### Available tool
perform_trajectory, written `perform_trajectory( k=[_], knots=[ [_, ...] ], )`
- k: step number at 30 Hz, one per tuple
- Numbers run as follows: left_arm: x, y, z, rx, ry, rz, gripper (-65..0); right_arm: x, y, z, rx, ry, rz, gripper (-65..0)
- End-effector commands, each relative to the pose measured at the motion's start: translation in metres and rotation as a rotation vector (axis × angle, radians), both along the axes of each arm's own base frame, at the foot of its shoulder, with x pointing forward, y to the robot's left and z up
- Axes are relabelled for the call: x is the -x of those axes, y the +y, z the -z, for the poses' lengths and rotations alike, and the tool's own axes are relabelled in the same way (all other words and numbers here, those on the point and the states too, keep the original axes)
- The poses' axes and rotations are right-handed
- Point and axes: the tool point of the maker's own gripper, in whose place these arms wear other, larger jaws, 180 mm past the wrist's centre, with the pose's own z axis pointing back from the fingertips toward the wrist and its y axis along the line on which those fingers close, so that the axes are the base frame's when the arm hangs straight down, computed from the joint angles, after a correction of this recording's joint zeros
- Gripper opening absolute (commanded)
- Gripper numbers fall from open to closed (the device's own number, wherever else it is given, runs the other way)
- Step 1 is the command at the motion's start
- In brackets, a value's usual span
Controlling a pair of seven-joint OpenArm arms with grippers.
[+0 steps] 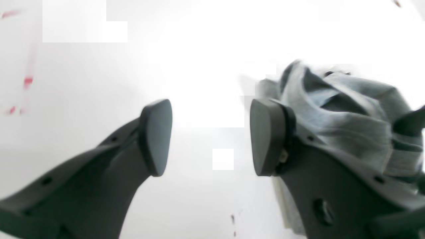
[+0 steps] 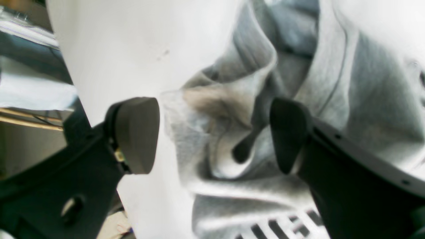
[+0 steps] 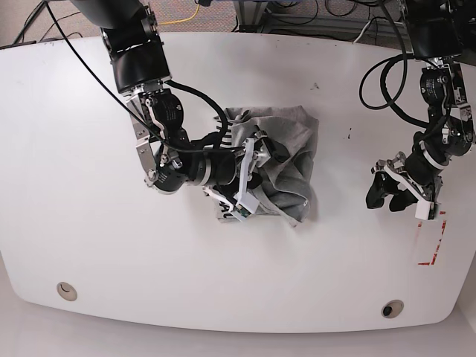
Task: Layout the t-shirt on the table in an organized manner, then fold the t-shirt properly
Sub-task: 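Release the bundle with the left gripper and move it outward, then regrasp the bundle edge with the left gripper and tuck it under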
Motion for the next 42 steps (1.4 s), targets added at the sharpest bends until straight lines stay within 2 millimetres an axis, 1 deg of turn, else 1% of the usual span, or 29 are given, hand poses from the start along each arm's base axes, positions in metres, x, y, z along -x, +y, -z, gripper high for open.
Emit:
perform_trajectory(
  k=[1, 4, 6, 9, 13, 15, 16, 18, 21, 23, 25, 26, 27, 29, 31, 36, 39, 42],
  knots=[
    [-0.006, 0.004, -0.020, -0.004, -0.063, -0.002, -30.4, -0.007, 0.008, -0.003, -0.041, 0.008, 0.007, -16.0],
    [-0.006, 0.002, -0.026, -0.010, -0.081, 0.005, -30.4, -0.010, 0.009, 0.000, -0.060, 0.012, 0.024, -16.0],
    [-0.002, 0.001, -0.022, -0.012, -0.071, 0.008, -30.4, -0.010, 0.010, 0.001, -0.067, 0.014, 0.028, -16.0],
    [0.000, -0.001, -0.026, -0.021, -0.081, 0.014, -30.4, -0.005, 0.016, 0.006, -0.057, 0.026, 0.003, -16.0],
    [0.003, -0.002, -0.023, -0.022, -0.073, 0.016, -30.4, 0.001, 0.022, 0.007, -0.054, 0.029, -0.022, -16.2],
    [0.005, -0.002, -0.021, -0.021, -0.070, 0.017, -30.4, 0.007, 0.032, 0.007, -0.057, 0.032, -0.050, -18.4],
    [0.005, -0.002, -0.021, -0.021, -0.070, 0.017, -30.4, 0.009, 0.035, 0.007, -0.057, 0.032, -0.058, -20.3],
    [0.005, -0.002, -0.021, -0.022, -0.069, 0.016, -30.4, 0.013, 0.040, 0.007, -0.063, 0.036, -0.069, -27.3],
    [0.005, -0.002, -0.021, -0.024, -0.067, 0.016, -30.4, 0.016, 0.044, 0.007, -0.067, 0.039, -0.078, -43.8],
    [0.005, -0.002, -0.021, -0.024, -0.067, 0.016, -30.4, 0.017, 0.050, 0.004, -0.079, 0.039, -0.084, -51.7],
    [0.007, -0.002, -0.018, -0.024, -0.061, 0.016, -30.4, 0.018, 0.053, 0.003, -0.088, 0.042, -0.087, -58.3],
    [0.007, -0.002, -0.018, -0.024, -0.060, 0.016, -30.4, 0.018, 0.054, 0.003, -0.089, 0.042, -0.087, -59.6],
    [0.007, -0.002, -0.018, -0.024, -0.060, 0.016, -30.4, 0.020, 0.056, 0.003, -0.090, 0.042, -0.094, -59.6],
    [0.008, -0.002, -0.017, -0.024, -0.057, 0.016, -30.4, 0.024, 0.064, 0.001, -0.095, 0.039, -0.116, -57.5],
    [0.008, -0.002, -0.016, -0.022, -0.055, 0.017, -30.4, 0.029, 0.076, -0.004, -0.108, 0.035, -0.140, -55.3],
    [0.008, -0.002, -0.016, -0.021, -0.056, 0.017, -30.4, 0.037, 0.095, -0.012, -0.134, 0.031, -0.174, -53.3],
    [0.008, -0.004, -0.020, -0.026, -0.066, 0.021, -30.4, 0.043, 0.107, -0.017, -0.151, 0.033, -0.195, -51.2],
    [0.009, -0.005, -0.024, -0.031, -0.078, 0.027, -30.4, 0.048, 0.117, -0.022, -0.166, 0.032, -0.212, -47.4]
  ],
)
